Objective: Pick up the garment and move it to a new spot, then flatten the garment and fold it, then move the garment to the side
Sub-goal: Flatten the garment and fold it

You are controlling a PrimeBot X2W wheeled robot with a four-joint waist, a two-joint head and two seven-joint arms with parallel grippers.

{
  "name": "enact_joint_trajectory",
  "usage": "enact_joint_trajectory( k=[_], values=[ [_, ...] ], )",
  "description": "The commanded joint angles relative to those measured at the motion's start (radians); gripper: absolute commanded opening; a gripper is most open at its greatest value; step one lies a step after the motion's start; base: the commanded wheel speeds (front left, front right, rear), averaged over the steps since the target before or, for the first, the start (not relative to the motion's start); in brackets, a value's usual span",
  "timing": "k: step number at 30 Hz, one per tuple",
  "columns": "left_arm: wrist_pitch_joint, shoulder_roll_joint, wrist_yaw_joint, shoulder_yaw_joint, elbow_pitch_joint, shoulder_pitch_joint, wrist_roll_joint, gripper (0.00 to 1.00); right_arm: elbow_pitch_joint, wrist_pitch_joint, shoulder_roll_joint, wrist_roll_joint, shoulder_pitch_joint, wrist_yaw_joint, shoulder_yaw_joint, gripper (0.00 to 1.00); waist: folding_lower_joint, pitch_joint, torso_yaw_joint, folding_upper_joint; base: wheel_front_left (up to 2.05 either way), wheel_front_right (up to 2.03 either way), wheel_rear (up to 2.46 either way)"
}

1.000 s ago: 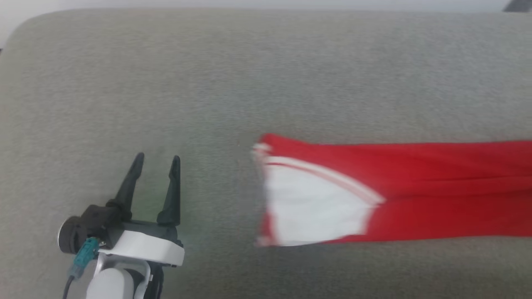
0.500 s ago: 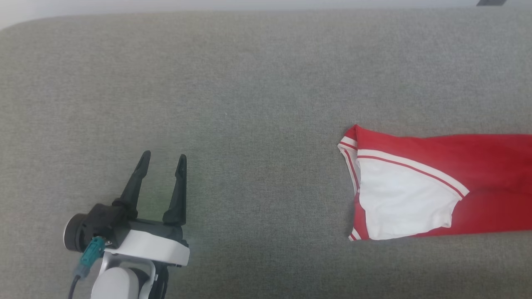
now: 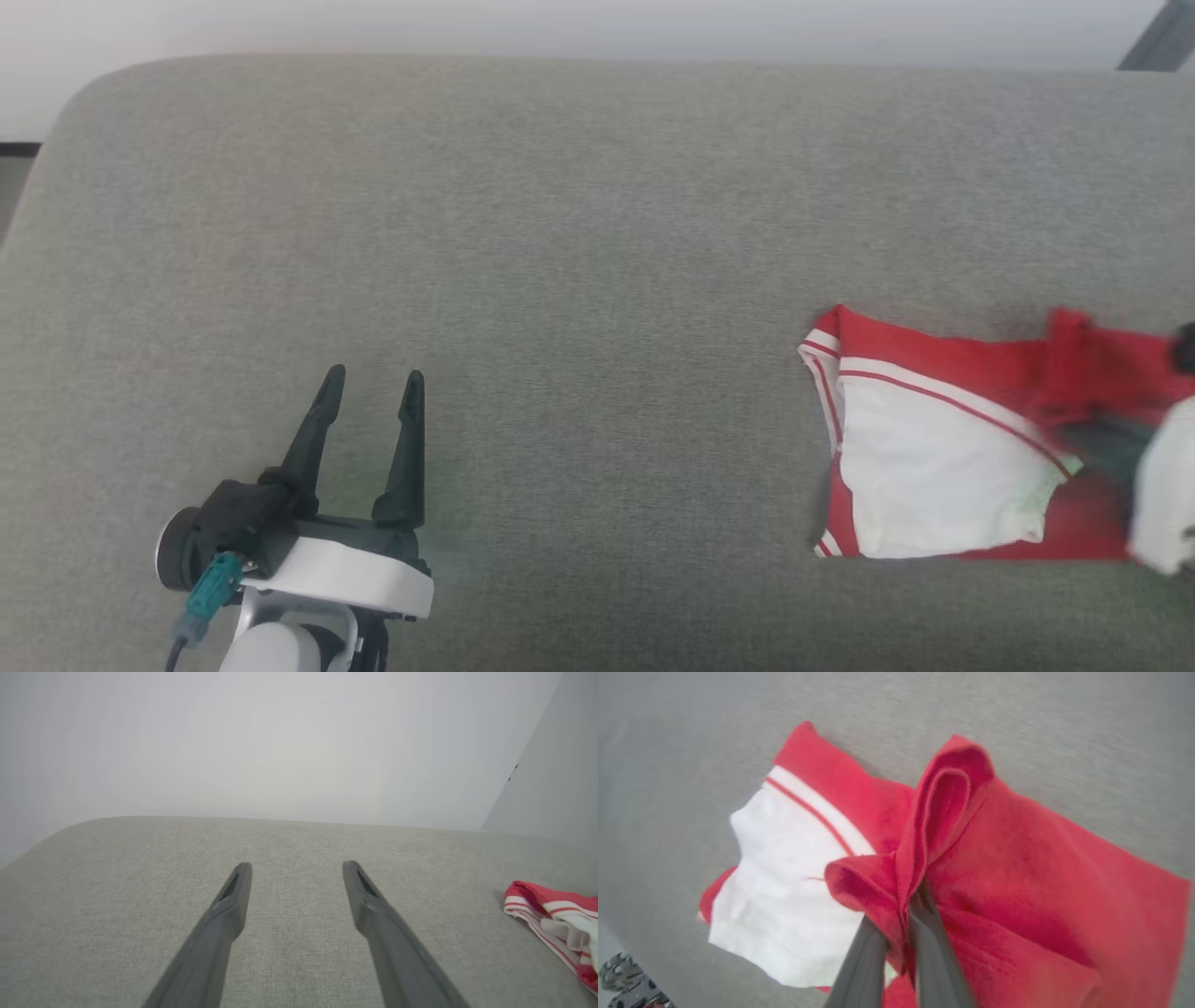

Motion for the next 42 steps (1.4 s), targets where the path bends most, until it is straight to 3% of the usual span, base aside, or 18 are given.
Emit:
enact_joint_trajectory(
  k=[1,8,18,19,20,21,30,37,42],
  values=[
    [-0.004,0.001,-0.002,-0.002,-0.003,0.003,-0.006,1.00,-0.029,0.015,0.017,-0.016,0.012,0.000,0.009,0.00,0.0000,0.001,0.012,-0.0001,0.00,0.00,0.00],
    [-0.004,-0.005,-0.002,-0.019,-0.001,-0.019,0.008,1.00,-0.157,0.120,0.113,-0.113,0.004,0.000,0.035,0.00,0.0000,0.019,0.055,-0.0001,0.00,0.00,0.00],
    [-0.004,-0.011,-0.002,-0.028,0.021,-0.044,0.012,1.00,-0.137,0.175,0.217,-0.196,-0.012,0.000,0.036,0.00,0.0000,0.041,0.081,-0.0001,0.00,0.00,0.00],
    [-0.004,-0.012,-0.002,-0.025,0.025,-0.050,0.012,1.00,-0.124,0.167,0.232,-0.206,-0.015,0.000,0.038,0.20,0.0000,0.039,0.079,-0.0001,0.00,0.00,0.00],
    [-0.004,-0.012,-0.002,-0.023,0.029,-0.051,0.008,1.00,-0.115,0.162,0.237,-0.212,-0.016,0.000,0.039,0.48,0.0000,0.036,0.076,-0.0001,0.00,0.00,0.00],
    [-0.004,-0.012,-0.002,-0.023,0.031,-0.051,0.005,1.00,-0.110,0.155,0.238,-0.219,-0.018,0.000,0.040,0.99,0.0000,0.032,0.074,-0.0001,0.00,0.00,0.00],
    [-0.004,-0.007,-0.002,0.003,0.051,-0.018,-0.003,1.00,-0.074,0.027,0.262,-0.168,-0.024,0.000,-0.037,1.00,0.0000,-0.022,0.019,-0.0001,0.00,0.00,0.00],
    [-0.004,0.011,-0.002,0.000,0.074,-0.017,-0.031,1.00,0.048,-0.155,0.259,-0.161,-0.027,0.000,-0.069,1.00,0.0000,-0.052,-0.029,-0.0001,0.00,0.00,0.00],
    [-0.004,0.015,-0.002,0.000,0.116,-0.009,-0.053,1.00,0.191,-0.344,0.242,-0.181,-0.035,0.000,-0.039,1.00,0.0000,-0.083,-0.062,-0.0001,0.00,0.00,0.00]
  ],
)
